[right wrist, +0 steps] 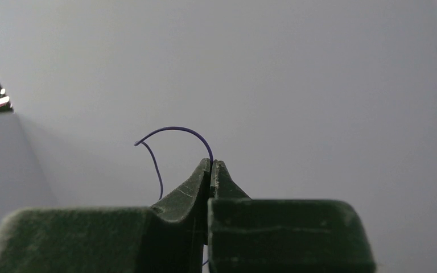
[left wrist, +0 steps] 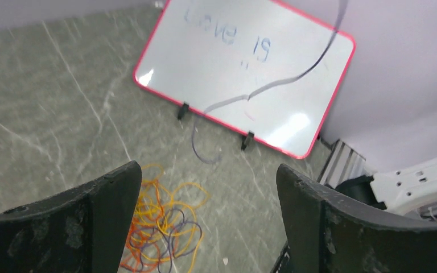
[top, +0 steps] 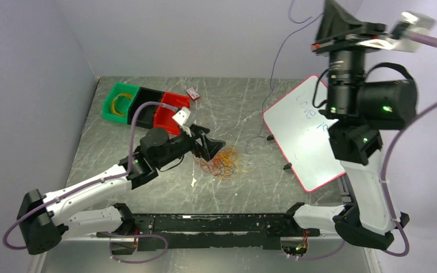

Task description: Untangle the cables

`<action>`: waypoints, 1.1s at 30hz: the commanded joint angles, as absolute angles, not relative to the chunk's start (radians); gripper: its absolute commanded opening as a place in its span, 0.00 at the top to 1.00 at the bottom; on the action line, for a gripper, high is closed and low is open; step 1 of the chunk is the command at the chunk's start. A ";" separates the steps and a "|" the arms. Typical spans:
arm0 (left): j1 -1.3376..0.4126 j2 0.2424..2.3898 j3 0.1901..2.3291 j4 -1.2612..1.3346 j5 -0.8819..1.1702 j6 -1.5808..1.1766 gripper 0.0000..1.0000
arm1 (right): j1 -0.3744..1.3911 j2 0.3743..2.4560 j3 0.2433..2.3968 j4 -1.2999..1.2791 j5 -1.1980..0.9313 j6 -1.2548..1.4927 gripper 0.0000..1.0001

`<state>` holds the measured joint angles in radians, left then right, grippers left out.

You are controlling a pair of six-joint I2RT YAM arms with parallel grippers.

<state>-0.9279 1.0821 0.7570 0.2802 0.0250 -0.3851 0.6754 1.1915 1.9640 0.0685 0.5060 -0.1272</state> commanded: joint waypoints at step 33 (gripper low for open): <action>-0.828 1.333 1.118 0.337 0.116 -0.261 0.62 | 0.681 1.189 1.777 0.029 0.203 0.241 1.00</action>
<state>-0.8551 1.3567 1.1446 0.2714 0.0666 -0.2440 0.6758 1.2175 1.8038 0.0101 0.2157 0.2146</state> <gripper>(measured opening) 0.485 0.017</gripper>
